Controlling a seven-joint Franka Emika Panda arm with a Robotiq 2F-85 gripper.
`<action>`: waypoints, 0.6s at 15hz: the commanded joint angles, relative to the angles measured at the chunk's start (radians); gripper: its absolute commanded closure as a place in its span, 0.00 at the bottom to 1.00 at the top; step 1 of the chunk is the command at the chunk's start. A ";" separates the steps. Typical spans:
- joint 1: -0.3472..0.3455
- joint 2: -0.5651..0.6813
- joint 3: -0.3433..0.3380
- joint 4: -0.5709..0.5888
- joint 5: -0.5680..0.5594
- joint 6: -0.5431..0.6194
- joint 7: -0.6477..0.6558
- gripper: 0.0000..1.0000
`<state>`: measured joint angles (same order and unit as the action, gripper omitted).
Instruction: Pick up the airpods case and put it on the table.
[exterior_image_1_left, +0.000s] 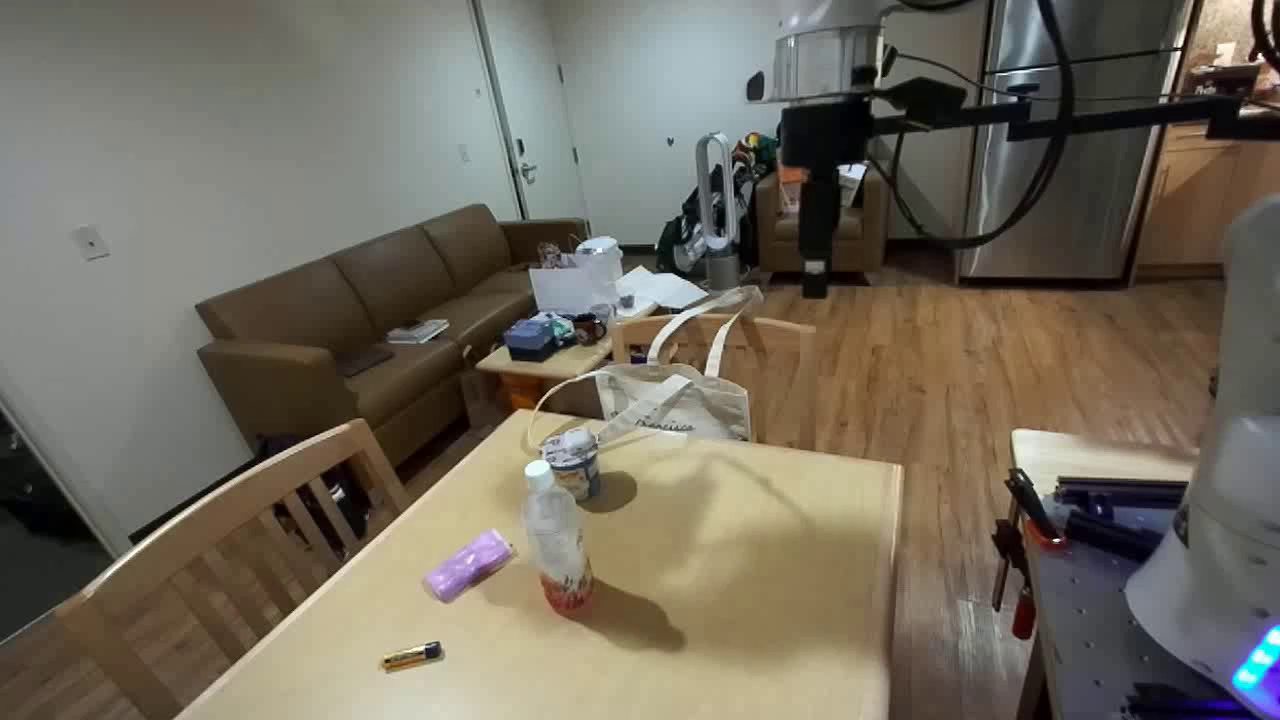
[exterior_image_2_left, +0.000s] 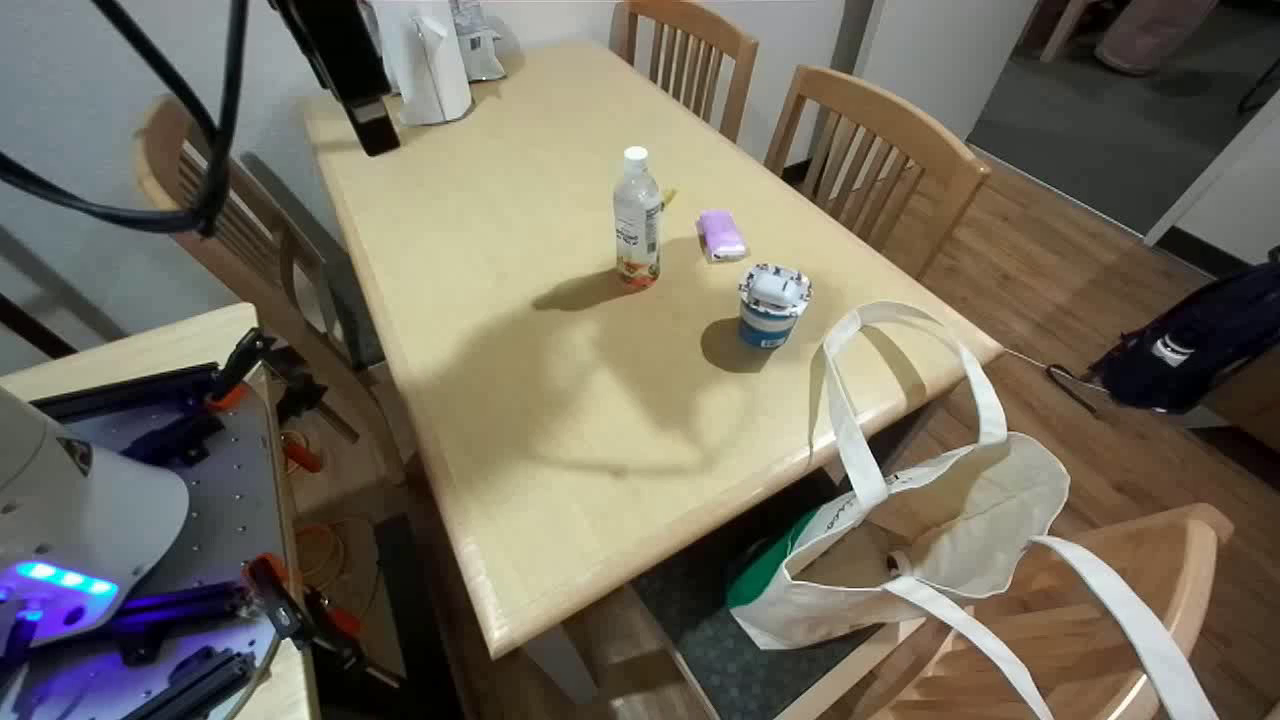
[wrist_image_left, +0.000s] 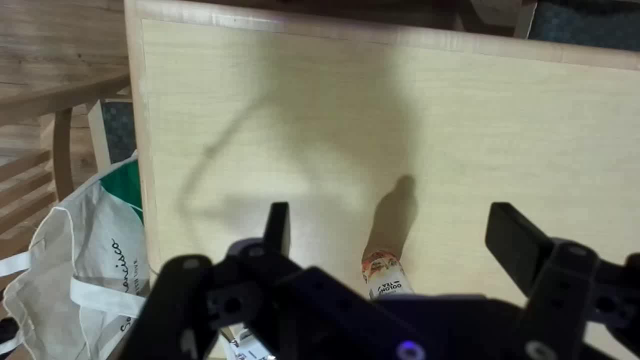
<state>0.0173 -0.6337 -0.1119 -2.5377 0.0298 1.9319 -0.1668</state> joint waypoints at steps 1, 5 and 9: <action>-0.010 0.001 0.009 0.002 0.005 -0.003 -0.005 0.00; -0.010 0.001 0.009 0.002 0.005 -0.003 -0.005 0.00; -0.002 0.018 0.003 0.006 0.133 0.052 0.097 0.00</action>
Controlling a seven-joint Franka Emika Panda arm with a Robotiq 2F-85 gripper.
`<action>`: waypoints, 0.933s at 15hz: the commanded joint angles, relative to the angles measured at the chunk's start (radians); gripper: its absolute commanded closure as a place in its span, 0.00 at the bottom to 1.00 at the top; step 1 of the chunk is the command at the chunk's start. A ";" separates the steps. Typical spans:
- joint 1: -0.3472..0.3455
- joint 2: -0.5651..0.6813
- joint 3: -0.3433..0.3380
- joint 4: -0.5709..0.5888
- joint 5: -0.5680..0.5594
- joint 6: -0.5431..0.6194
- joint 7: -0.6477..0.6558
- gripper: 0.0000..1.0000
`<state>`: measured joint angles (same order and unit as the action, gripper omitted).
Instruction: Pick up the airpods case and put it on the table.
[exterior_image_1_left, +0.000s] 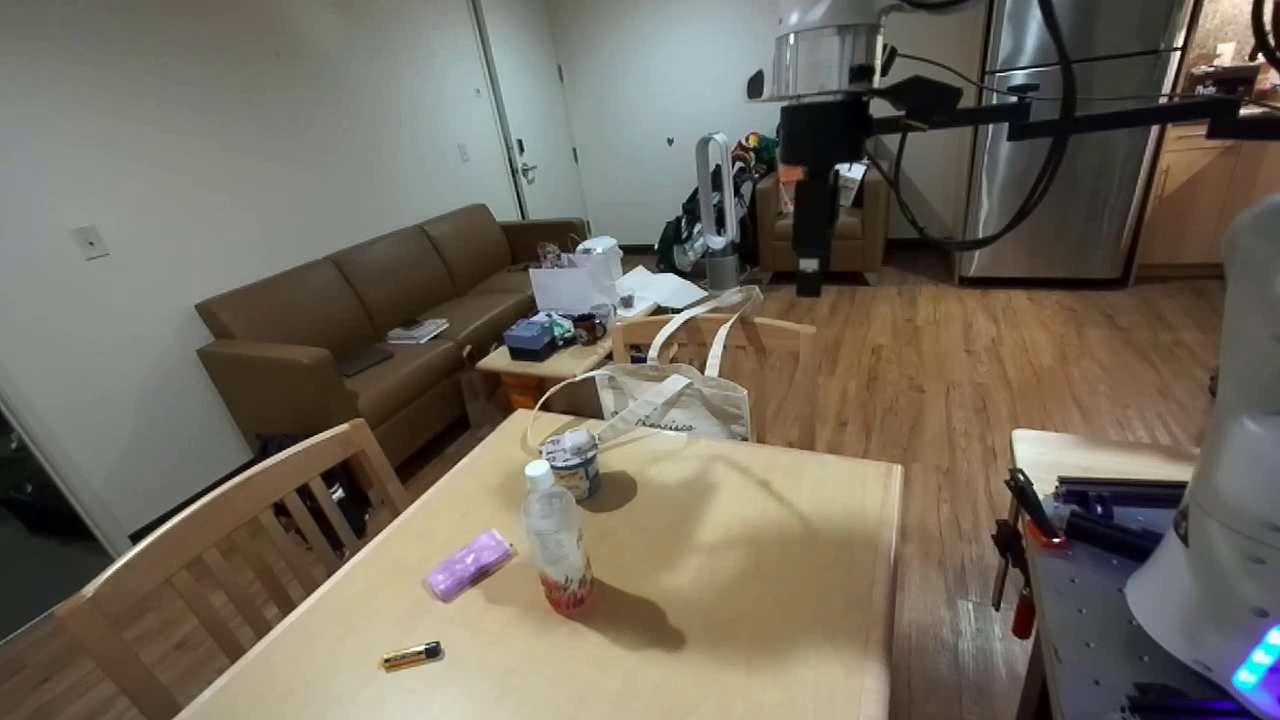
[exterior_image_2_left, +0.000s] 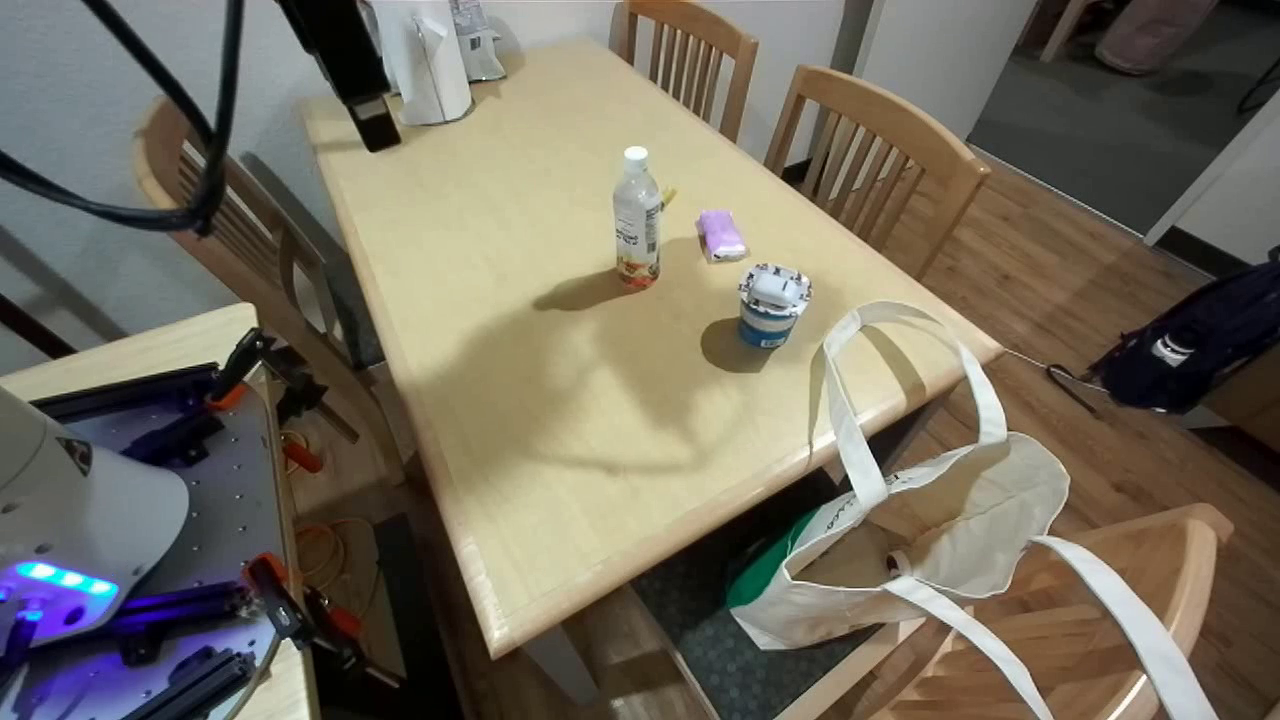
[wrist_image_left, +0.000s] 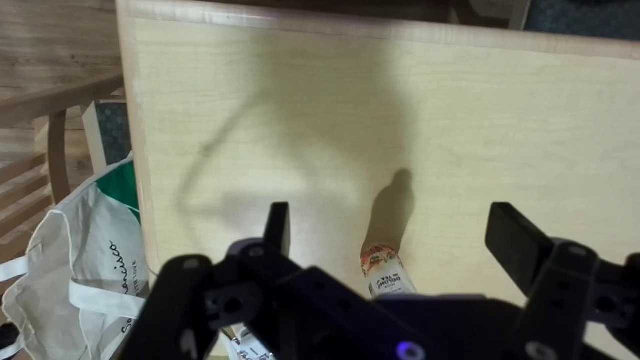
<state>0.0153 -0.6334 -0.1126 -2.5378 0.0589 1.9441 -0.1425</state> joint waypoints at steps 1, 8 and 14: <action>0.009 0.025 0.012 0.014 0.157 0.051 0.103 0.00; 0.019 0.167 0.153 0.078 0.370 0.421 0.372 0.00; 0.002 0.309 0.202 0.142 0.275 0.689 0.544 0.00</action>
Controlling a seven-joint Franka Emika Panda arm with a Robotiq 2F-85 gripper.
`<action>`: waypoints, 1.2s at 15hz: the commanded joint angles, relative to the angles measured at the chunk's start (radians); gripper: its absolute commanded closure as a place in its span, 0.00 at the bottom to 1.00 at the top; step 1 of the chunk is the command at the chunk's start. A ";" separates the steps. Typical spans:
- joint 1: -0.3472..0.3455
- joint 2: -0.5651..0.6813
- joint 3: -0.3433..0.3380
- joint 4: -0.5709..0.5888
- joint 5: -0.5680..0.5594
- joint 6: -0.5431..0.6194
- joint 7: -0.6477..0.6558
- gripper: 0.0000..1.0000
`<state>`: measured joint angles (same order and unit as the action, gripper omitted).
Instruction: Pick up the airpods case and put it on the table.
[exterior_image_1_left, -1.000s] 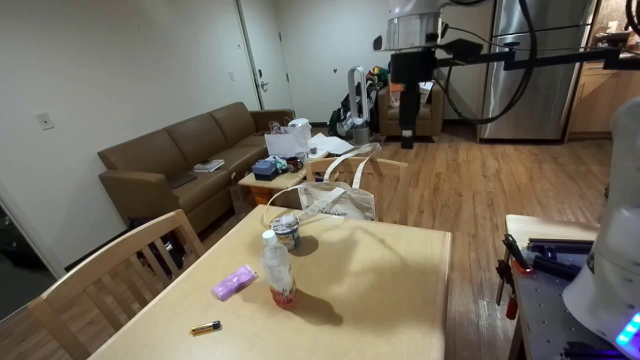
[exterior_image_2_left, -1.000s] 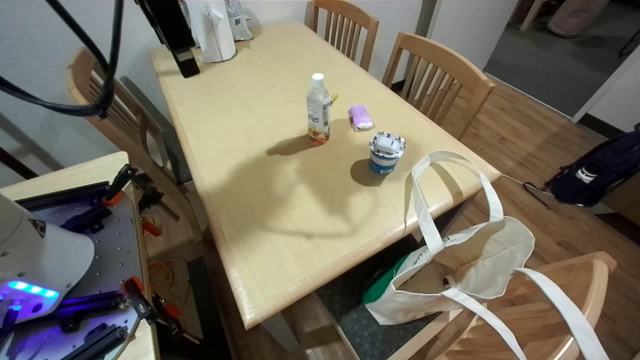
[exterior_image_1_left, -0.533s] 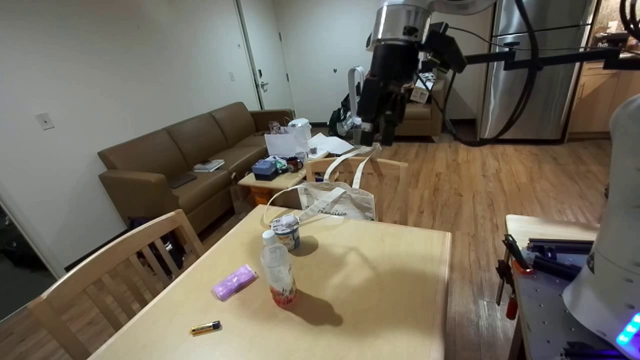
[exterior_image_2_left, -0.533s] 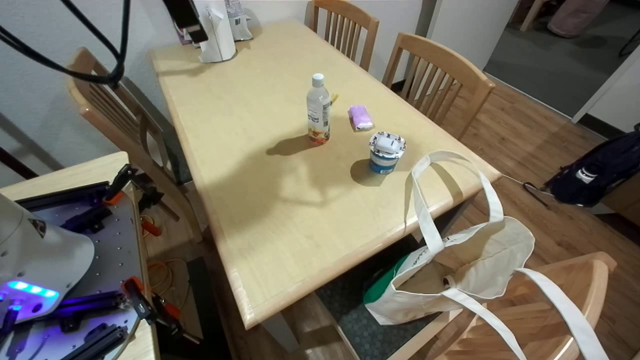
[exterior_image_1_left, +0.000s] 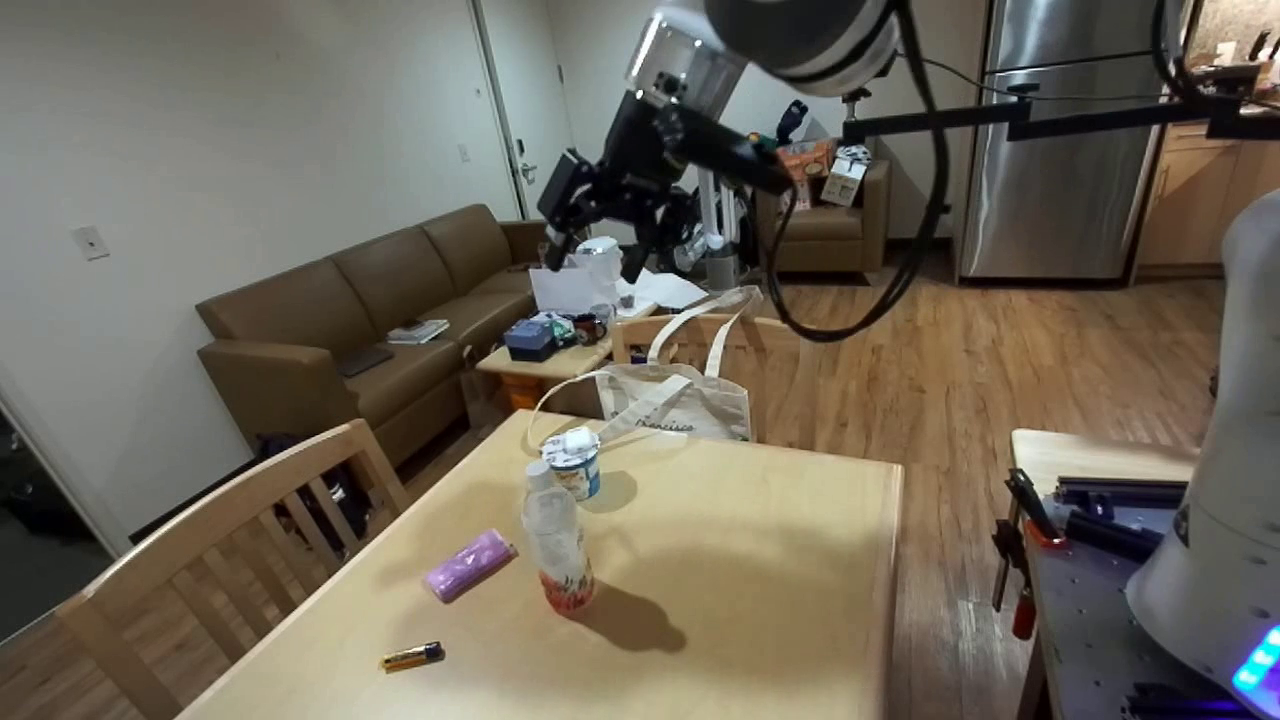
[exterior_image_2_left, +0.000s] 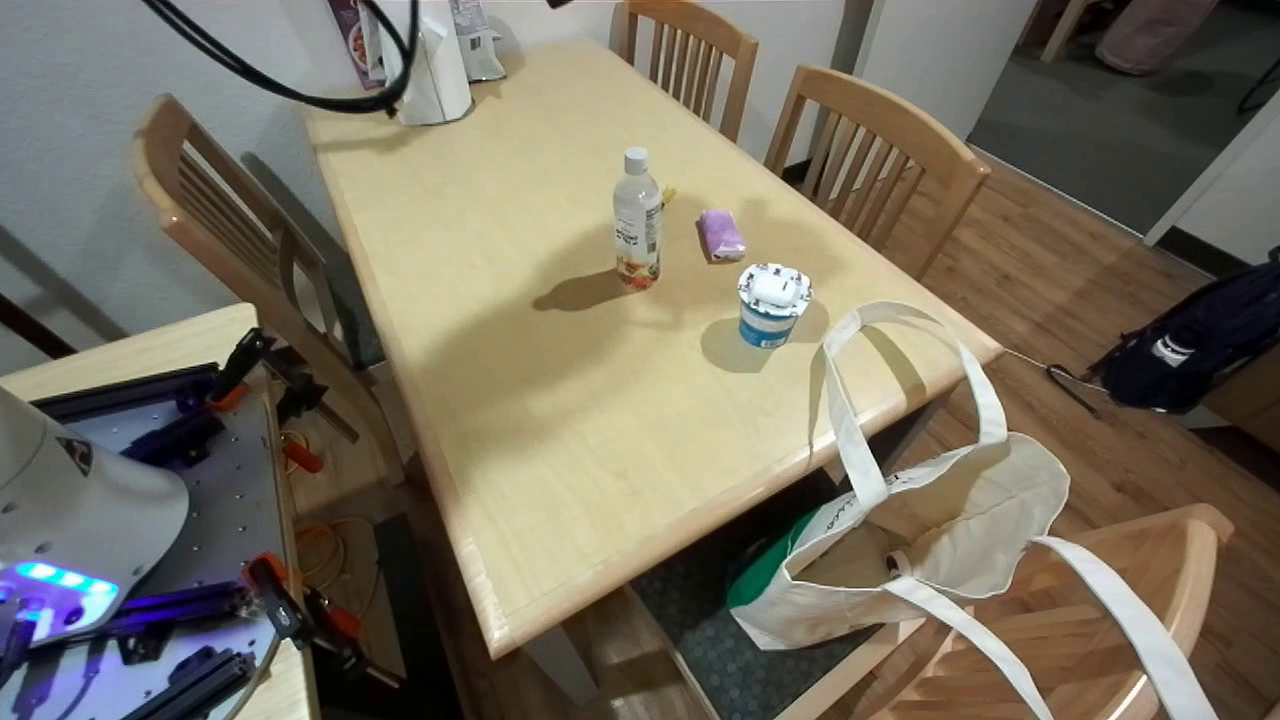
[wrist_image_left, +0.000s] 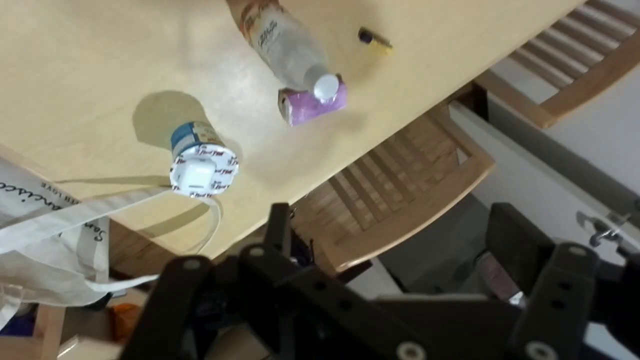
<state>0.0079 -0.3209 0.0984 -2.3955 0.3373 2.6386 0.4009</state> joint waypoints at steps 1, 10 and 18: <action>0.004 0.040 -0.005 0.021 -0.018 0.013 0.018 0.00; -0.277 0.129 0.209 0.059 -0.340 0.293 0.476 0.00; -0.624 0.214 0.425 0.162 -0.813 0.099 0.794 0.00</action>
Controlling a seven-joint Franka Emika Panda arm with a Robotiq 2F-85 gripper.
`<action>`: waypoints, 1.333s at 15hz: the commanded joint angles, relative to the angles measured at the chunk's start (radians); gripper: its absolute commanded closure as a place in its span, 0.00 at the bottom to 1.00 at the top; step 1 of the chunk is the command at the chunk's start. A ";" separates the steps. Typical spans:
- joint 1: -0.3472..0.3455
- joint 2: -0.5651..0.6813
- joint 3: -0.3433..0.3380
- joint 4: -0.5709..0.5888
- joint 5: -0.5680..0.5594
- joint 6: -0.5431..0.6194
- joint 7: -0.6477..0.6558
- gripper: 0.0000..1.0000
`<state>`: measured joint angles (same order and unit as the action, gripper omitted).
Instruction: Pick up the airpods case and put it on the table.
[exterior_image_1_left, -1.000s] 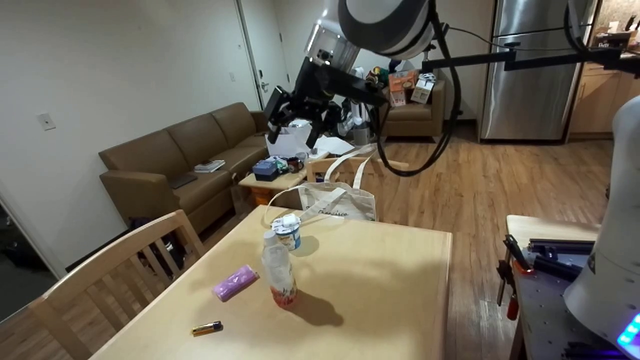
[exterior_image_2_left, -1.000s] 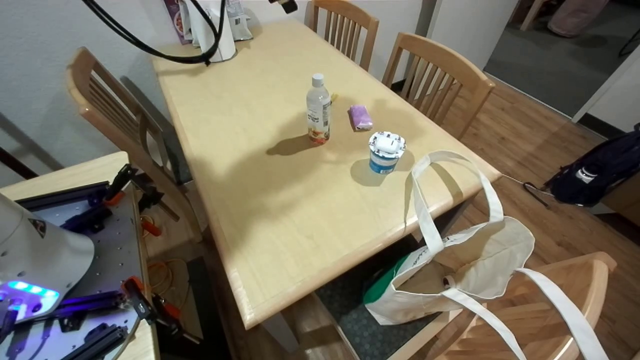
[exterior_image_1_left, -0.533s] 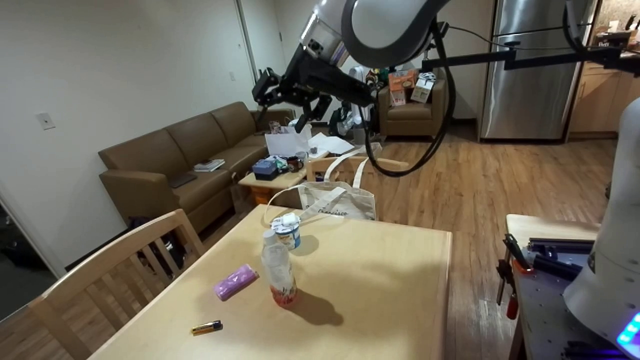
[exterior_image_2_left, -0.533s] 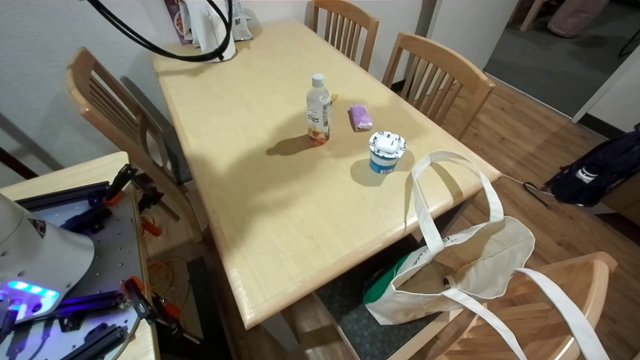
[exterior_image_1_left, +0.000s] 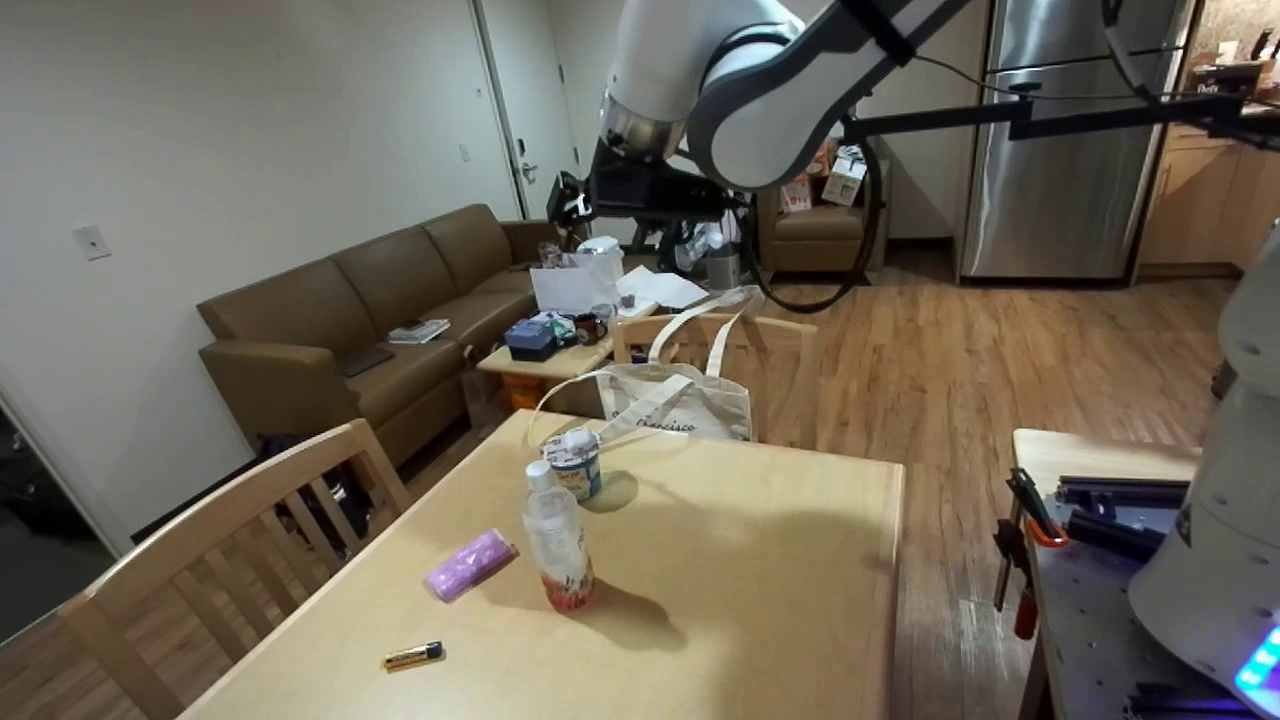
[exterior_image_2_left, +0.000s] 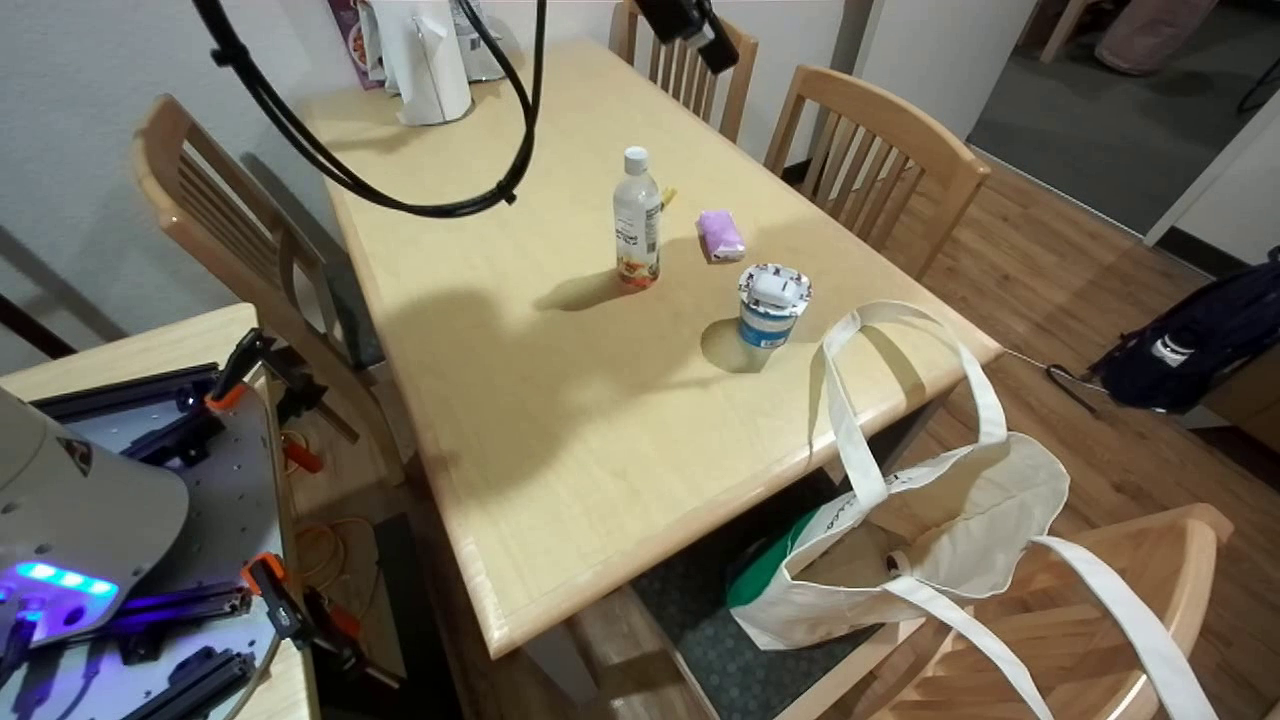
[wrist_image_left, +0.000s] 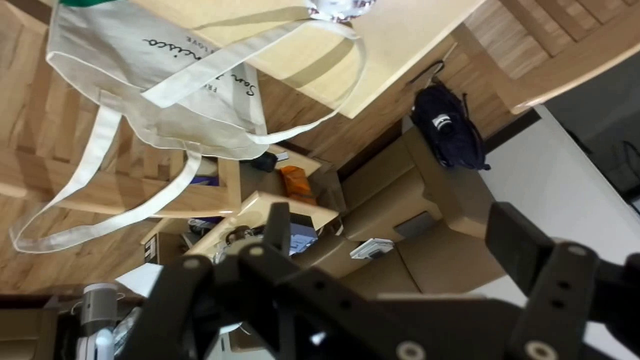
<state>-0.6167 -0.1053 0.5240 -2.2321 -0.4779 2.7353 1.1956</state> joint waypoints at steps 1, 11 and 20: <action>0.002 0.029 0.012 0.025 -0.023 -0.029 0.008 0.00; 0.450 0.219 -0.287 0.258 -0.036 -0.464 -0.096 0.00; 0.649 0.306 -0.450 0.381 -0.023 -0.577 -0.073 0.00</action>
<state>-0.0209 0.2023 0.1310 -1.8511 -0.5147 2.1558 1.1314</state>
